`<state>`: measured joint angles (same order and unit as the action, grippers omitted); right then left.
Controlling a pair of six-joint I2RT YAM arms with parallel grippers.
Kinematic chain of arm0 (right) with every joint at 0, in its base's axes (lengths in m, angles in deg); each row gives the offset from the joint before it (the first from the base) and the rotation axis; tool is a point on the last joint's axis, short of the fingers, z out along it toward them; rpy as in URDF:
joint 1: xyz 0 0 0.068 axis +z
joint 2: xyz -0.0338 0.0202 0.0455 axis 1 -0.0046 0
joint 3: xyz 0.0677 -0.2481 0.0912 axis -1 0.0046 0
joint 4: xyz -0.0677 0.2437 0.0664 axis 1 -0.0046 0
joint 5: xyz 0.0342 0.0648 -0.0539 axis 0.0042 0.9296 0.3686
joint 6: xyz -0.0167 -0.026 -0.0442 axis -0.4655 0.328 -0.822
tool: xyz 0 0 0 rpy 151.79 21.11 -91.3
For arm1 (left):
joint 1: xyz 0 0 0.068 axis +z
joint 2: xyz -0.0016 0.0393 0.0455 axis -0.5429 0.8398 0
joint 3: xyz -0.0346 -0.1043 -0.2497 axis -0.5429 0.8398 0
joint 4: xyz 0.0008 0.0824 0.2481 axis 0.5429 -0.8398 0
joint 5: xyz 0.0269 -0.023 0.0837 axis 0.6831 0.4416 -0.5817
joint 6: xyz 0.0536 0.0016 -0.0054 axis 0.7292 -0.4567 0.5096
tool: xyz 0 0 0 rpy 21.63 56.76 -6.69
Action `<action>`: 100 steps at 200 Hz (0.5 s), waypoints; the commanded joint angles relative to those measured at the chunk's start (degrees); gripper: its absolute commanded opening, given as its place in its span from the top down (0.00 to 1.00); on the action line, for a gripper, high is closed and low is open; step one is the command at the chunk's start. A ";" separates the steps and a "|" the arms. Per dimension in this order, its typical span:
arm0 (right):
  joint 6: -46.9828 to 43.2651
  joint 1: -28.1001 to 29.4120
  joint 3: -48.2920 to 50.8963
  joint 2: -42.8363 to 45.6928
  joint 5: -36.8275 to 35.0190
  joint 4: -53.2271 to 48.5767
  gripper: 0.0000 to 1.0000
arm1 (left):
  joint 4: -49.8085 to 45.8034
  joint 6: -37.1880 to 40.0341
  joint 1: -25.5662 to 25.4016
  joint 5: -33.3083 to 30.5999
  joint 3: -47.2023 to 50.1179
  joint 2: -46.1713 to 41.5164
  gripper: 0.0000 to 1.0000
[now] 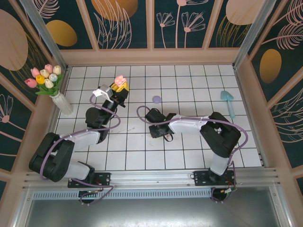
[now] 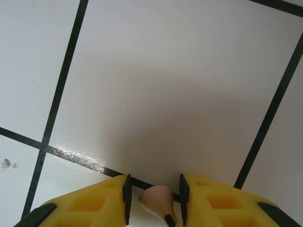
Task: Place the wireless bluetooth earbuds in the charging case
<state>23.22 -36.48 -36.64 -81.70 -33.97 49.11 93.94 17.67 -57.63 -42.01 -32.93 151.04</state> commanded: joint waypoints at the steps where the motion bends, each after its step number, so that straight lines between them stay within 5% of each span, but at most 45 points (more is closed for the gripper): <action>1: -0.10 0.56 0.73 -0.95 -0.16 0.29 0.66 | 2.57 -0.52 0.32 0.34 -0.90 -0.36 1.00; 100: 3.43 3.77 0.65 -1.54 -3.03 -3.41 0.71 | 2.57 -0.84 0.32 0.39 -1.11 -0.30 1.00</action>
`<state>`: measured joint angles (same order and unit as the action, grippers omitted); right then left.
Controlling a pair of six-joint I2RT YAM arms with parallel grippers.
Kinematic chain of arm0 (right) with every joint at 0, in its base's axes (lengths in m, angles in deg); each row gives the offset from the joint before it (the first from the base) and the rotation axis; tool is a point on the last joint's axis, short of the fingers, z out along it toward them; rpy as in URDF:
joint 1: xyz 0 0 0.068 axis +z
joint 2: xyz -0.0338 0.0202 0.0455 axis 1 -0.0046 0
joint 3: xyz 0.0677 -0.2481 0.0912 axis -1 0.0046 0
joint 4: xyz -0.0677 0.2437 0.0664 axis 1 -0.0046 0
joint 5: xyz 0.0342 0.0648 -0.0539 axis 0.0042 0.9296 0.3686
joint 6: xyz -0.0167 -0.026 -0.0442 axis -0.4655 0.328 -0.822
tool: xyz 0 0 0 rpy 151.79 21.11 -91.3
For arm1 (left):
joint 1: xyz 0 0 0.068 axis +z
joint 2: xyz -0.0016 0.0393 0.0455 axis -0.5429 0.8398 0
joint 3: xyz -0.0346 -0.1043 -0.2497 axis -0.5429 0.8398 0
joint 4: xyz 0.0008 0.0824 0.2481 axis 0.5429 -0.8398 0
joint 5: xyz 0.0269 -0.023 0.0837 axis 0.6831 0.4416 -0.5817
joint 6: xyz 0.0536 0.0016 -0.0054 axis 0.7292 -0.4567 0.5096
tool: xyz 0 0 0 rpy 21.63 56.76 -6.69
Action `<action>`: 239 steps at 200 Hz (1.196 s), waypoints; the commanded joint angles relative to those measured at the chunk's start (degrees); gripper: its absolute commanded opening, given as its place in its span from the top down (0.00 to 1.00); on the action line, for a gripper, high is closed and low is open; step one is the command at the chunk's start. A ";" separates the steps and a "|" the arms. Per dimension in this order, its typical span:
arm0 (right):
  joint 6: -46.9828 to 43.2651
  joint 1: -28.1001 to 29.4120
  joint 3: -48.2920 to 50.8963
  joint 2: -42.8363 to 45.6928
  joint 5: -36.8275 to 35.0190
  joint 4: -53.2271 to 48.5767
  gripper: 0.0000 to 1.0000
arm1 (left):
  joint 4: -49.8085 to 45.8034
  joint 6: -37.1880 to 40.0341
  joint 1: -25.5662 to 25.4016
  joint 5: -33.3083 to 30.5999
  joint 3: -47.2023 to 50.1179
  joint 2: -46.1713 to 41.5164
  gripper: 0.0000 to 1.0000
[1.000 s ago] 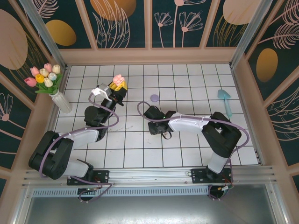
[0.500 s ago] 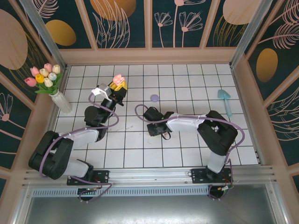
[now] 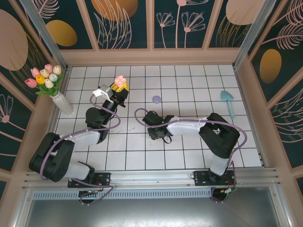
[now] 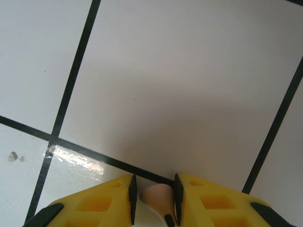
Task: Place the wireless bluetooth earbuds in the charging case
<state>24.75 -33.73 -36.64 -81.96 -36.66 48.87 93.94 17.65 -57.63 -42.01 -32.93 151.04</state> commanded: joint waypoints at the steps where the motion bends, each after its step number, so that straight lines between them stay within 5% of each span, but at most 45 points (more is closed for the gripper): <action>1: 1.92 0.98 0.67 -1.24 -0.38 -3.17 0.71 | 2.53 -0.82 0.32 0.39 -1.14 -0.33 1.00; 152: 4.35 1.12 1.84 -0.85 -0.14 -2.64 0.86 | 2.31 -0.65 0.31 0.39 -1.61 -0.25 1.00; 239: 10.69 -0.53 8.09 7.25 -1.90 6.03 0.90 | 1.22 -0.47 0.32 1.09 -1.60 -0.56 1.00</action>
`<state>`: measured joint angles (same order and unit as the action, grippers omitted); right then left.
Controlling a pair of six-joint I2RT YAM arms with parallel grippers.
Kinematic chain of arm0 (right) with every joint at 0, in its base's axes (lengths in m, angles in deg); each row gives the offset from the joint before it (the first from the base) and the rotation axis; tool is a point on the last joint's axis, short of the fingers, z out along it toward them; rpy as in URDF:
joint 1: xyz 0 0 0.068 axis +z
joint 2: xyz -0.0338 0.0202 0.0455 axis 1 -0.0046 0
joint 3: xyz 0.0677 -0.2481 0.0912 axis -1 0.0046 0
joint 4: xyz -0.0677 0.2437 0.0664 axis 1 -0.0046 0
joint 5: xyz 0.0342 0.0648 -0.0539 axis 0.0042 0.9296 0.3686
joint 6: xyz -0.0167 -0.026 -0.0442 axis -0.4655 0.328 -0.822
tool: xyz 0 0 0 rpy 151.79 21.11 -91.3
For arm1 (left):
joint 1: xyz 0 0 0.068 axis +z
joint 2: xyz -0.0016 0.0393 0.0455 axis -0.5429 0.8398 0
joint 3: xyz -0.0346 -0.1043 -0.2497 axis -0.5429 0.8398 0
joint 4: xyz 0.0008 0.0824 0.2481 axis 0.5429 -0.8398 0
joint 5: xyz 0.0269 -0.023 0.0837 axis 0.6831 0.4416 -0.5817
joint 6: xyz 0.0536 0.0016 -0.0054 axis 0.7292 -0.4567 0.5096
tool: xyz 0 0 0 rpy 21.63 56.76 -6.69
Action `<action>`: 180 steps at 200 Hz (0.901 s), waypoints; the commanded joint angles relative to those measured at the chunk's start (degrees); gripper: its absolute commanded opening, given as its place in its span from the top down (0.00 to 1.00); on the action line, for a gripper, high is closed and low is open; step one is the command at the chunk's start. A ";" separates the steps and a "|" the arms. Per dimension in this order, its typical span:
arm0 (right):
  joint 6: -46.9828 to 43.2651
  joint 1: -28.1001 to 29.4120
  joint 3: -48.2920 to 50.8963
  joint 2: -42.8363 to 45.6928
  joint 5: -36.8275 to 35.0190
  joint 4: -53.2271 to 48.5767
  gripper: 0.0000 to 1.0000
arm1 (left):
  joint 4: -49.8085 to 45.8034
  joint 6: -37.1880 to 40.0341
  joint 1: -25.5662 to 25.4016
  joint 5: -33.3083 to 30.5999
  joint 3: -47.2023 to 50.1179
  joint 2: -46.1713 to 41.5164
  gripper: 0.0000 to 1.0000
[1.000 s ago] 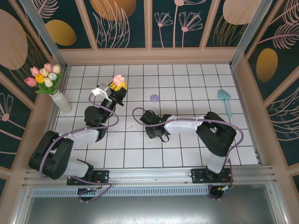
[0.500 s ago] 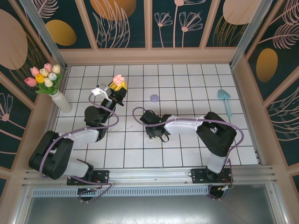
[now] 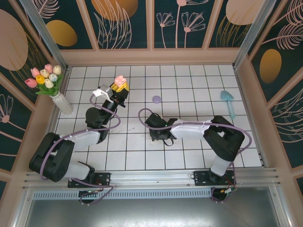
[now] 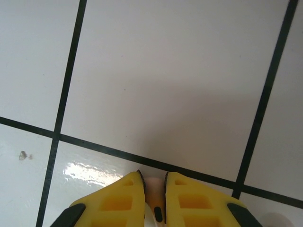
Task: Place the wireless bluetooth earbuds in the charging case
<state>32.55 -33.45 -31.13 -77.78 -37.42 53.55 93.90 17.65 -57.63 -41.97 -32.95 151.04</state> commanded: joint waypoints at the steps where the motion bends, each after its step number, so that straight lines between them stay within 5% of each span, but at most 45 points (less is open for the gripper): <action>1: 2.94 -0.87 2.66 3.21 -1.14 1.45 0.90 | 1.24 -0.47 0.32 1.05 -1.58 -0.54 1.00; 98: 5.37 -3.87 9.29 10.76 0.41 7.57 0.90 | -0.15 -0.37 0.34 2.34 -1.10 -1.50 1.00; 180: 22.96 -3.67 2.52 11.37 -9.31 -15.38 0.73 | 0.32 -0.49 0.33 2.19 -0.97 -1.37 1.00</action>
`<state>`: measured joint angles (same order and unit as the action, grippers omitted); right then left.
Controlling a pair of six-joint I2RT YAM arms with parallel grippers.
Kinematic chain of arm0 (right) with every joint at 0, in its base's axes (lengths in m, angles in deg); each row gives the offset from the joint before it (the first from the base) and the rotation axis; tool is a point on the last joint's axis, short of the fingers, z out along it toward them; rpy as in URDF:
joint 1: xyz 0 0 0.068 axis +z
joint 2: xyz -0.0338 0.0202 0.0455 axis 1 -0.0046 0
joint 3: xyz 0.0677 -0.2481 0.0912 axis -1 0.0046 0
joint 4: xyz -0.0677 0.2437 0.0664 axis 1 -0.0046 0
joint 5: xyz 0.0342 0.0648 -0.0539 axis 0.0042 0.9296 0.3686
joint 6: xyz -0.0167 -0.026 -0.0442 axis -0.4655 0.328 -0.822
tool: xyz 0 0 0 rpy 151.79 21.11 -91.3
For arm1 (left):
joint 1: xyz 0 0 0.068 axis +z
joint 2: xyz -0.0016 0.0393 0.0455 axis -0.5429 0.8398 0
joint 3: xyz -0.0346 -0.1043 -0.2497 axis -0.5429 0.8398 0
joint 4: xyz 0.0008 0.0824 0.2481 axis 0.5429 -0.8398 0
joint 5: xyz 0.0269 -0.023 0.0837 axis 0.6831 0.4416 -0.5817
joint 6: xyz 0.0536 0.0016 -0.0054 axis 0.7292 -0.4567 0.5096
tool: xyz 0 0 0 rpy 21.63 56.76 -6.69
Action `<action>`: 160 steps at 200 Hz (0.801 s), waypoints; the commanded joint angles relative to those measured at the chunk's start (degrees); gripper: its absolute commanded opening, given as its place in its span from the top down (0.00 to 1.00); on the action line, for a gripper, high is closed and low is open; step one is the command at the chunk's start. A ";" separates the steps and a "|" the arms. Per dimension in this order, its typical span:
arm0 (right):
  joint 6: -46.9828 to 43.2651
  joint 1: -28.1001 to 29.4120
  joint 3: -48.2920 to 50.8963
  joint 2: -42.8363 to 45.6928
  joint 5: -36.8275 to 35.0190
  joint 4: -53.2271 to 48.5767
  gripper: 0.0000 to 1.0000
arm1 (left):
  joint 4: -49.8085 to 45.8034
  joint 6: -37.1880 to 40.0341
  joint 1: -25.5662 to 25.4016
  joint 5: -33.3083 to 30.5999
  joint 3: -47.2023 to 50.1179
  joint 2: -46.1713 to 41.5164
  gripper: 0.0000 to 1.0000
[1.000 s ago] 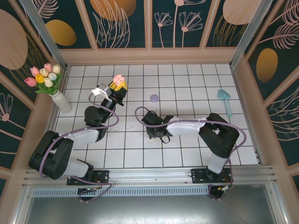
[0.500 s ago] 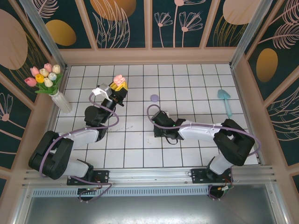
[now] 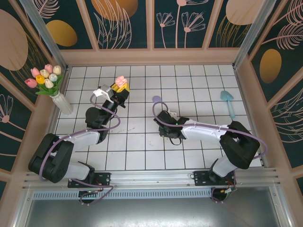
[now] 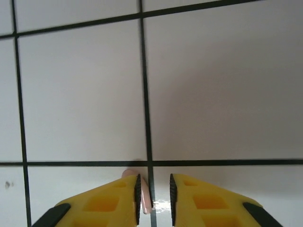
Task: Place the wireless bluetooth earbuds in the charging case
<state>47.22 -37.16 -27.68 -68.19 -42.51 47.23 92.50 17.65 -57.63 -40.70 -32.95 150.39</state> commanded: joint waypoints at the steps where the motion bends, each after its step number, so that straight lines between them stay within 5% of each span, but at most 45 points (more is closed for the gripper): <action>1: 8.42 0.01 -0.82 1.85 -4.22 -9.08 0.73 | 1.73 -0.57 0.32 0.92 -0.97 -0.74 1.00; 160: 10.62 2.09 -2.13 -4.80 -2.06 -7.16 0.72 | 4.88 -1.79 0.31 0.73 -0.78 1.11 1.00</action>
<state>57.80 -35.79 -28.51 -71.60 -44.50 40.57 94.05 16.99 -57.63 -40.70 -32.95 151.11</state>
